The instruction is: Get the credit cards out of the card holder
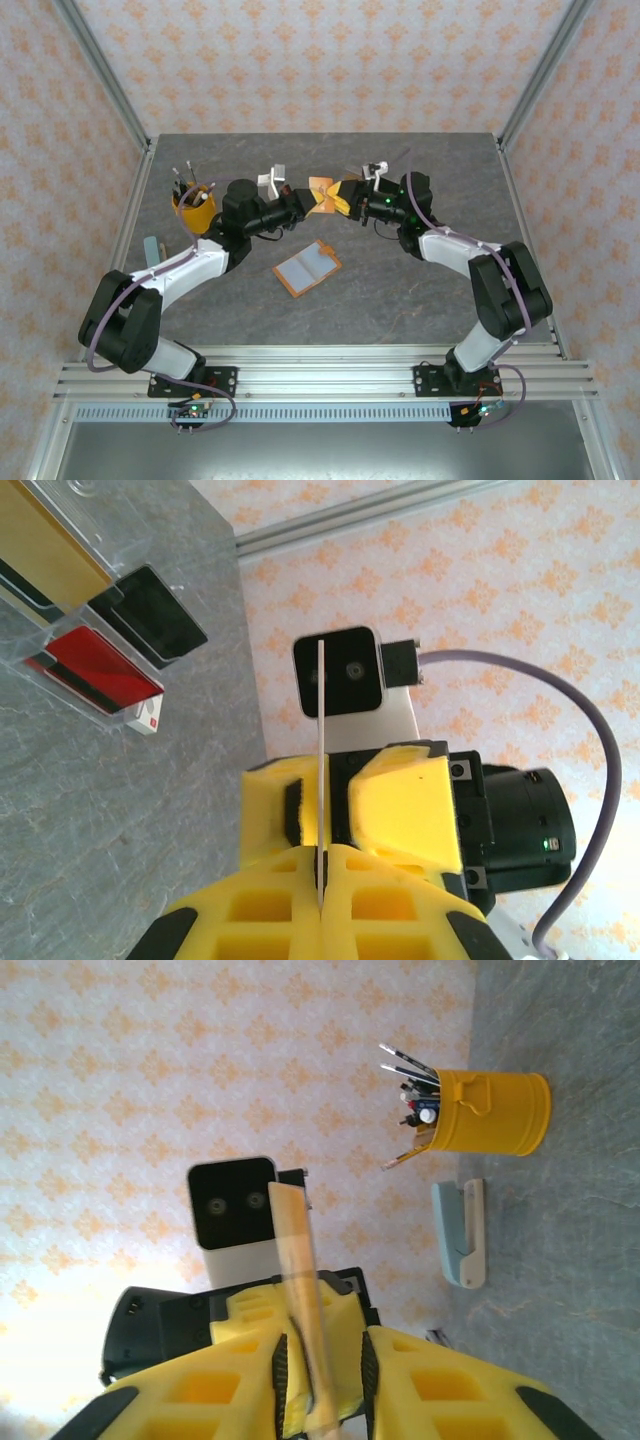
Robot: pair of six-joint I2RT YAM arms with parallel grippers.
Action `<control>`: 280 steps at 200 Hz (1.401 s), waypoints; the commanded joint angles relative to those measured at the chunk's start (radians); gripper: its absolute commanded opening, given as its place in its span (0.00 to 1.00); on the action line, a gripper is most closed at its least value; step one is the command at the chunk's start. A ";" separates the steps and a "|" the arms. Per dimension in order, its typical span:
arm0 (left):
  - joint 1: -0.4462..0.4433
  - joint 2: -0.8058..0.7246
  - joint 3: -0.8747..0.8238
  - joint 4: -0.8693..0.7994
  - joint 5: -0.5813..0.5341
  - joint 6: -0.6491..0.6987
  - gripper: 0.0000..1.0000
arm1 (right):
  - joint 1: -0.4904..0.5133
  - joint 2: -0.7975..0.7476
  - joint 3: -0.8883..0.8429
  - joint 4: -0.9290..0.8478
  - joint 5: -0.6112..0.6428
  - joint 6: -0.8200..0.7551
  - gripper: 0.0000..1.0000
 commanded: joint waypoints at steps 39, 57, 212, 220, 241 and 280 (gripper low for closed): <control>-0.004 -0.052 -0.025 0.059 -0.067 -0.036 0.00 | 0.038 -0.007 -0.038 0.161 0.032 0.080 0.24; -0.007 -0.053 -0.019 0.054 -0.065 -0.040 0.00 | 0.047 -0.004 -0.040 0.163 0.038 0.077 0.22; 0.075 -0.218 0.191 -1.097 -0.549 0.445 0.98 | -0.025 -0.078 0.457 -1.323 0.547 -1.358 0.00; 0.081 -0.225 0.202 -1.137 -0.592 0.465 1.00 | -0.025 -0.062 0.486 -1.354 0.586 -1.432 0.00; 0.095 -0.247 0.218 -1.203 -0.679 0.511 1.00 | -0.027 -0.004 0.561 -1.410 0.665 -1.618 0.00; 0.130 -0.259 0.209 -1.236 -0.704 0.528 1.00 | -0.033 0.100 0.654 -1.460 0.621 -1.944 0.00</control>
